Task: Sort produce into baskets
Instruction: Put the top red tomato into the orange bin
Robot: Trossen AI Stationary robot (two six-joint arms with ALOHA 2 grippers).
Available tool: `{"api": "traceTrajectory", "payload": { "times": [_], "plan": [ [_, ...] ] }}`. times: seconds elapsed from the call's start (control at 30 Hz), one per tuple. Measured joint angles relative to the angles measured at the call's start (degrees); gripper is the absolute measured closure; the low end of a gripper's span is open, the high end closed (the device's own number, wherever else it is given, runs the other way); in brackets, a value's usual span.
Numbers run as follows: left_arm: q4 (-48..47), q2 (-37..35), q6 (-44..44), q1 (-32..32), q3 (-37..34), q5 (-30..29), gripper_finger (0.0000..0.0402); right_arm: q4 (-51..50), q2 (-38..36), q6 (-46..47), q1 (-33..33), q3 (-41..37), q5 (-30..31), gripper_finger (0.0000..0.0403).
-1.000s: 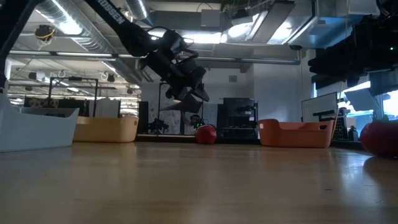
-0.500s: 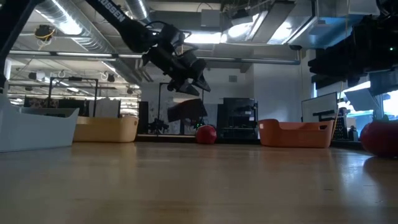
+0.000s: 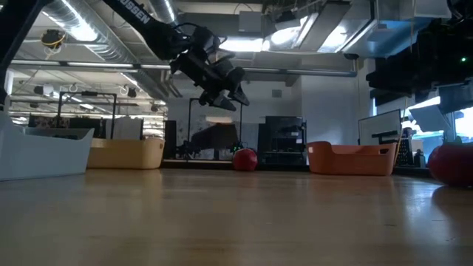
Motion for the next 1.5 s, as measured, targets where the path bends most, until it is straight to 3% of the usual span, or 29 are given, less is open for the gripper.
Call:
{"api": "traceTrajectory", "payload": {
  "times": [0.2, 0.53, 0.67, 1.5],
  "plan": [
    [0.19, 5.03, -1.51, 0.00, 0.97, 0.79, 0.0105, -0.03, 0.01, 0.07, 0.00, 0.00, -0.21, 0.0249],
    [-17.66, 16.54, -0.79, 0.00, 16.42, 1.53, 0.0105, -1.56, -0.01, 0.00, 0.00, 0.13, -0.15, 0.0249],
    [-20.55, 18.26, -0.50, 0.00, 19.74, 1.51, 0.0105, -1.76, -0.01, 0.00, 0.00, 0.17, -0.15, 0.0249],
    [-20.75, 22.35, 4.31, -0.11, 20.20, 3.79, 0.0105, -1.63, 0.01, 0.20, 0.00, 0.09, -0.17, 0.0249]
  ]
}}
